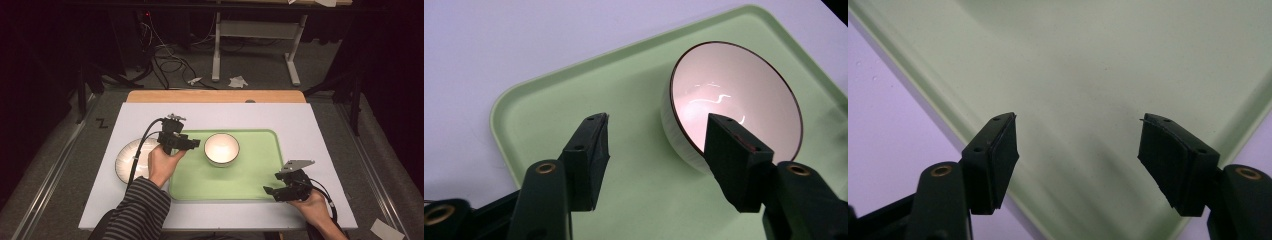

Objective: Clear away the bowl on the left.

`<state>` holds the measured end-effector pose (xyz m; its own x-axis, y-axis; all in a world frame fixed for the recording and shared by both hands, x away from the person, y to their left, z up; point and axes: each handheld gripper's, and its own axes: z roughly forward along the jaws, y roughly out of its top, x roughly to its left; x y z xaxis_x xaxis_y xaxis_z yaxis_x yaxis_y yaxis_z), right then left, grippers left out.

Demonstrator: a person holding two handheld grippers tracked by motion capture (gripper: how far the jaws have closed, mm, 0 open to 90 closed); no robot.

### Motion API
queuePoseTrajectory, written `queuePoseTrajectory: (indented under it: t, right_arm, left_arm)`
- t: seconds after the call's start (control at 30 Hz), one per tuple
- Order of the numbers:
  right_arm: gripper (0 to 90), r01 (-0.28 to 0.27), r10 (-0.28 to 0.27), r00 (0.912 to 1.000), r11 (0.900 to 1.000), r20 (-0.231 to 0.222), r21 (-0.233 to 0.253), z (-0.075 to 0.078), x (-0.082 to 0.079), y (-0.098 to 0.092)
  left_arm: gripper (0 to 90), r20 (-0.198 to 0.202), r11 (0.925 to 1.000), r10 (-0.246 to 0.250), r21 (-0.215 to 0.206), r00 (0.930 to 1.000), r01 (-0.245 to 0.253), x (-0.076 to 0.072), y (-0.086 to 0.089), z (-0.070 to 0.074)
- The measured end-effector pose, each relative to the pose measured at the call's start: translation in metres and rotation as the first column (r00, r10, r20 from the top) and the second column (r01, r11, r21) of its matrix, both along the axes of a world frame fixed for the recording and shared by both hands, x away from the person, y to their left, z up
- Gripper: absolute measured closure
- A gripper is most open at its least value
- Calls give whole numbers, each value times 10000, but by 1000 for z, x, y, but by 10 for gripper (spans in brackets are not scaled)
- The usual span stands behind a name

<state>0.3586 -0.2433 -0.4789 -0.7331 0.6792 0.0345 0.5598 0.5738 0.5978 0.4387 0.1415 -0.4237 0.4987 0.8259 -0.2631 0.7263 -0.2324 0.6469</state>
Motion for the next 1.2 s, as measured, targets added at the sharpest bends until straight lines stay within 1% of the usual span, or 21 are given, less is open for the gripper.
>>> queuePoseTrajectory:
  t: [0.23,0.47,0.5,0.57,0.67,0.77,0.8,0.9,1.0,1.1,1.13,1.2]
  right_arm:
    - [333,1,-1,10000,10000,5,-7,0,0,0]
    - [332,2,-2,10000,10000,5,29,0,1,0]
    - [332,10,-10,10000,10000,-13,15,0,1,0]
    - [332,55,-55,10000,10000,-32,35,0,0,0]
    - [332,19,-19,10000,10000,-28,51,0,0,0]
    - [331,-19,19,10000,10000,10,30,-1,1,0]
    - [331,49,-49,10000,10000,-4,77,-1,1,0]
    - [331,30,-30,10000,10000,-8,38,-1,1,0]
    - [331,57,-57,10000,10000,-29,71,0,0,1]
    - [331,3,-3,10000,10000,-7,-40,-1,1,0]
    - [331,51,-51,10000,10000,0,17,-1,1,0]
    - [331,55,-55,10000,10000,3,-6,-1,1,0]
  left_arm:
    - [435,137,9997,-188,182,9997,186,-7,1,5]
    - [435,320,9995,-232,220,9992,225,-13,4,10]
    - [436,335,9995,-195,270,9992,186,-14,5,11]
    - [441,394,9986,-132,523,9991,111,-14,6,10]
    - [442,441,9981,-129,602,9989,103,-17,7,10]
    - [446,504,9989,-80,470,9987,57,-19,12,11]
    - [447,517,9990,-39,455,9987,16,-20,13,11]
    - [447,495,9995,80,286,9987,-94,-23,21,10]
    - [446,602,9988,160,445,9981,-187,-27,26,13]
    - [446,715,9991,208,348,9972,-234,-30,31,17]
    - [446,742,9991,230,336,9970,-256,-31,32,18]
    - [446,781,9989,220,405,9967,-252,-32,33,18]
